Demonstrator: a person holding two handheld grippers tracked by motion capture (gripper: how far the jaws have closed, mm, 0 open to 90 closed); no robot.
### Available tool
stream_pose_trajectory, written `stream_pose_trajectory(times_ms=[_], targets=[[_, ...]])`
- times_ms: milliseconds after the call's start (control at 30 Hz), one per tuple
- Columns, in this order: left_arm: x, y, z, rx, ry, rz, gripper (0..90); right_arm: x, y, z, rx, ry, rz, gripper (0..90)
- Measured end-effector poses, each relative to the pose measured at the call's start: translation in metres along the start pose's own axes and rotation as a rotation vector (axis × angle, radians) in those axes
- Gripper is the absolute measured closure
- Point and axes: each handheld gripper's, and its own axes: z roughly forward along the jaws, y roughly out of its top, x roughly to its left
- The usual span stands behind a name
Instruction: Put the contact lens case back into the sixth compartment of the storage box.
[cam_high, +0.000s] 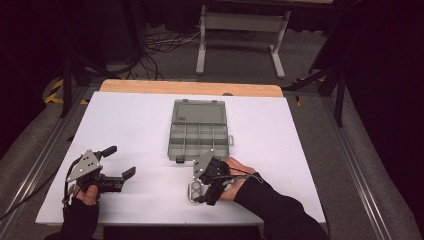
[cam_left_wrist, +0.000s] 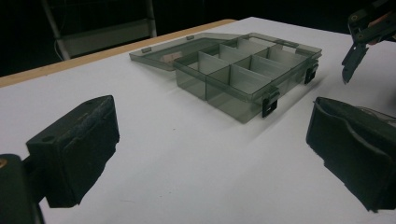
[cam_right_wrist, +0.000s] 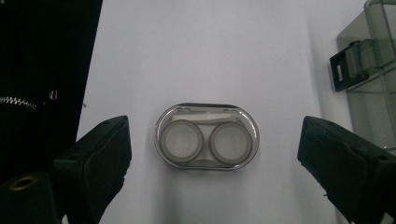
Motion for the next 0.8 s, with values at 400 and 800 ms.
stream_pose_trajectory(times_ms=[400,800], targets=[[0.0,0.0,-0.001,0.002,-0.001,-0.001,3.4,0.0,0.001,0.01,0.042,0.044,-0.003,12.1],[0.0,0.0,-0.001,0.005,0.001,-0.001,3.4,-0.001,0.003,0.021,0.075,0.068,0.0,13.9]])
